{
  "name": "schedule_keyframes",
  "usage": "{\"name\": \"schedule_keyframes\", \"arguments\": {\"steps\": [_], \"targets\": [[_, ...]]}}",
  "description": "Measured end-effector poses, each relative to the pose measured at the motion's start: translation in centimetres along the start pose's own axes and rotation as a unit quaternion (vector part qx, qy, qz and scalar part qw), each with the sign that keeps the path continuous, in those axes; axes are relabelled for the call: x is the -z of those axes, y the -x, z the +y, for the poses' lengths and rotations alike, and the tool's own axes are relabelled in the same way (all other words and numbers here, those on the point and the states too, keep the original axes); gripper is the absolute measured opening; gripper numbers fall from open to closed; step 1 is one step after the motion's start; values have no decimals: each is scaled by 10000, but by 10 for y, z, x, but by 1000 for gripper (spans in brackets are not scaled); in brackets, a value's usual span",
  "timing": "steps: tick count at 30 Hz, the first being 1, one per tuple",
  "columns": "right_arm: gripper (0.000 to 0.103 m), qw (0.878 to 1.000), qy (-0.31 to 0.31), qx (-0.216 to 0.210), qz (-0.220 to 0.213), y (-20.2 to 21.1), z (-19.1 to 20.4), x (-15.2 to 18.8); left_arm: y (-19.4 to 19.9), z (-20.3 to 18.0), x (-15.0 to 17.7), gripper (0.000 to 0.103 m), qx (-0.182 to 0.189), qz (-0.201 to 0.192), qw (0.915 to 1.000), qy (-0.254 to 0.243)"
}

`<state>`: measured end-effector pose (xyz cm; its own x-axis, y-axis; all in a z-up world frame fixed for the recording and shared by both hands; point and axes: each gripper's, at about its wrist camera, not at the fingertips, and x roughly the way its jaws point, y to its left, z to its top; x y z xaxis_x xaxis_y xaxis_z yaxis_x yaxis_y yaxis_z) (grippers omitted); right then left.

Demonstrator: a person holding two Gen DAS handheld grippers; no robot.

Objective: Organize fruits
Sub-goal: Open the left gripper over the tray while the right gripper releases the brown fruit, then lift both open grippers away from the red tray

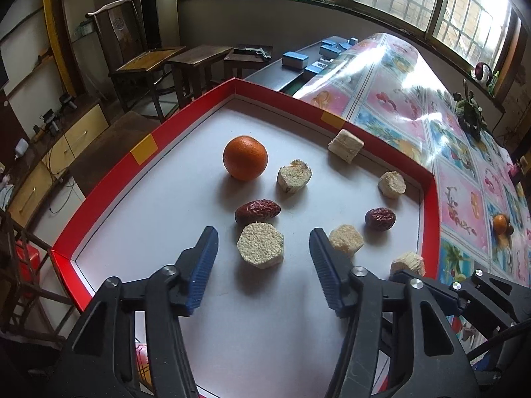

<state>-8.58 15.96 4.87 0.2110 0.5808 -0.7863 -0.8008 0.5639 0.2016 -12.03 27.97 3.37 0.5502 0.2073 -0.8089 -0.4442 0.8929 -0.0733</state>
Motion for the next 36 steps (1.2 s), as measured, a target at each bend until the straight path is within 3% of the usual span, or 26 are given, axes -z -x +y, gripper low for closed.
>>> {"name": "schedule_keyframes", "arguments": {"steps": [4,11,13,14,25,36], "targets": [[38,9998,-120,-84,-127,11,-6,1,6,-4,-2,58,-24,-60,10000,-36],[39,9994,-182,-29,-304,28,-7,5,15,-10,-3,58,-51,-148,9999,-4],[39,9991,-208,-4,-358,36,-10,9,19,-17,-4,65,1,-197,9998,-50],[39,9990,-213,70,-395,40,-13,10,21,-21,-5,68,49,-227,9997,-82],[47,9913,-753,762,-763,94,-71,41,32,-97,-2,68,480,-290,9957,-737],[48,9746,-1456,1574,-647,134,-139,87,29,-184,9,68,947,-155,9856,-1392]]}}
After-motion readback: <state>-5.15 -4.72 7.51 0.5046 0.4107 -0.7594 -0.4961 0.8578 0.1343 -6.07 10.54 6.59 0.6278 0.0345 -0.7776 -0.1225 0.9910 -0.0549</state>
